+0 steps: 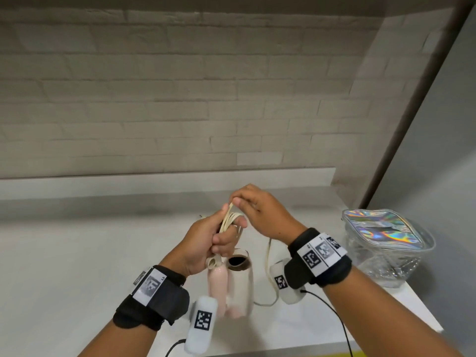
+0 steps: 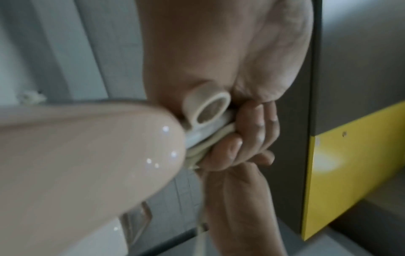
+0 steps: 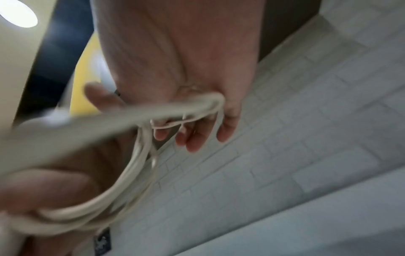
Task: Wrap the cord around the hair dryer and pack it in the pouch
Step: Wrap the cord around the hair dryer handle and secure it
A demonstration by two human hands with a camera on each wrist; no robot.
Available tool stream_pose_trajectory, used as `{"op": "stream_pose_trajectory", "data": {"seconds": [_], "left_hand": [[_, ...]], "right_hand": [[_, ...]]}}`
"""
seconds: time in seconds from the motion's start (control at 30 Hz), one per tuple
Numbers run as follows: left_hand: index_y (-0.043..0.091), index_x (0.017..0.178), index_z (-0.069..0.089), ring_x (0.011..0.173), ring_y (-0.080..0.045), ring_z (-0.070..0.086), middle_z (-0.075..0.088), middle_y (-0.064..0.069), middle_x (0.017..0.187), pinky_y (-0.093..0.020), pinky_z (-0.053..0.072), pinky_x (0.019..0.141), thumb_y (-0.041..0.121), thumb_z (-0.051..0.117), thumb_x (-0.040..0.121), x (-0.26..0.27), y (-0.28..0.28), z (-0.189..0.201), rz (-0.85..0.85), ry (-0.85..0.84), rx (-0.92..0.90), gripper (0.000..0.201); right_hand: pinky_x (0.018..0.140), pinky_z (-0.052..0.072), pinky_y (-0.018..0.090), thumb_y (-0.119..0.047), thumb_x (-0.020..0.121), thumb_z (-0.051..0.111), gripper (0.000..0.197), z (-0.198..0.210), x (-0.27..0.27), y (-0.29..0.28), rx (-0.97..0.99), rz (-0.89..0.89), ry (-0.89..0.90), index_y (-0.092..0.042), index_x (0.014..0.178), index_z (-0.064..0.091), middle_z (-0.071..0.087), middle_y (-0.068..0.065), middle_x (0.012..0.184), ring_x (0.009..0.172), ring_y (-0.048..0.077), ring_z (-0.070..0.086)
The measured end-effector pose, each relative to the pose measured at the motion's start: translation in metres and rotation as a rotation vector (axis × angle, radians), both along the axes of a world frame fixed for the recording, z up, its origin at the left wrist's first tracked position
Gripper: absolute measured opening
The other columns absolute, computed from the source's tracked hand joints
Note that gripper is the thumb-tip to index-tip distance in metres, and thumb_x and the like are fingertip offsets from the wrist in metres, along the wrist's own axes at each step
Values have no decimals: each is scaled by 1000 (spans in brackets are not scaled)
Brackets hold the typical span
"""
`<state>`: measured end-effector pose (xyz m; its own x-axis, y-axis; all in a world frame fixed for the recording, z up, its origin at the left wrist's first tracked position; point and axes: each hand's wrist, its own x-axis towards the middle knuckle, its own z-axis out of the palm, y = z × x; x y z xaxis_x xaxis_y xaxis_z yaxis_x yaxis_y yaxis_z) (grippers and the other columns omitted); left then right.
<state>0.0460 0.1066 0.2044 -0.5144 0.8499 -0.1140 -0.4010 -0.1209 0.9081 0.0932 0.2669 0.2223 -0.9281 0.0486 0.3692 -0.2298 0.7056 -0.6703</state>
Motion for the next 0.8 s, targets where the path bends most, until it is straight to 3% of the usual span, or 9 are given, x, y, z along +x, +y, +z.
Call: {"op": "stream_pose_trajectory", "data": {"seconds": [0.1,0.17,0.23,0.33,0.4,0.5,0.63,0.73,0.8], "left_hand": [[17,68,53,33,-4,22,28,11,39,-25,13,47,48,42,94,-1,-3,1,-54,-81,71,41],[19,65,51,30,-2,24,29,12,37,-24,17,45,46,45,92,-4,-5,1,-47,-109,103,39],[18,62,49,29,-3,25,28,12,35,-22,24,42,43,41,93,-3,-4,1,-11,-140,101,41],[18,61,45,34,-8,32,27,9,36,-27,39,56,46,42,92,1,1,2,81,-129,55,42],[17,65,46,46,-12,42,29,6,43,-30,42,63,52,43,89,4,0,3,137,-29,-49,42],[16,77,50,54,-11,45,30,5,53,-28,38,58,56,46,86,8,-4,2,148,95,-130,41],[12,85,51,49,-6,36,33,6,58,-19,26,45,45,42,97,14,0,0,253,396,-244,36],[13,81,52,47,-7,28,33,8,57,-19,24,42,41,43,98,16,4,-1,362,520,-275,34],[13,81,51,46,-8,25,31,9,56,-19,23,40,40,43,99,14,2,2,412,511,-277,34]], "right_hand": [[85,49,19,-17,103,40,28,-5,6,-13,-425,115,-138,-10,105,67,70,-6,90,90,5,64],[85,54,27,-27,104,34,33,-7,12,-21,-637,178,-222,-18,102,66,71,-9,84,87,9,66],[86,53,37,-32,103,36,32,-12,15,-27,-586,182,-189,-23,93,65,70,-11,82,84,13,65],[69,52,30,-29,102,42,29,-14,13,-28,-486,94,-126,-17,84,61,67,-14,74,70,10,58],[59,51,31,-30,100,48,30,-14,9,-20,-404,17,-110,-10,82,61,63,-7,70,59,10,51],[58,46,31,-36,98,50,39,-14,10,-10,-315,14,-148,-3,80,60,57,2,69,57,12,47],[62,39,31,-45,98,45,41,-17,16,-9,-417,70,-215,-14,74,56,46,-10,56,55,10,45],[65,41,31,-42,101,39,39,-19,16,-7,-548,127,-288,-11,81,54,48,-5,62,60,11,48],[68,46,27,-32,104,36,34,-20,19,0,-681,219,-320,-9,95,59,58,0,74,71,13,56]]}}
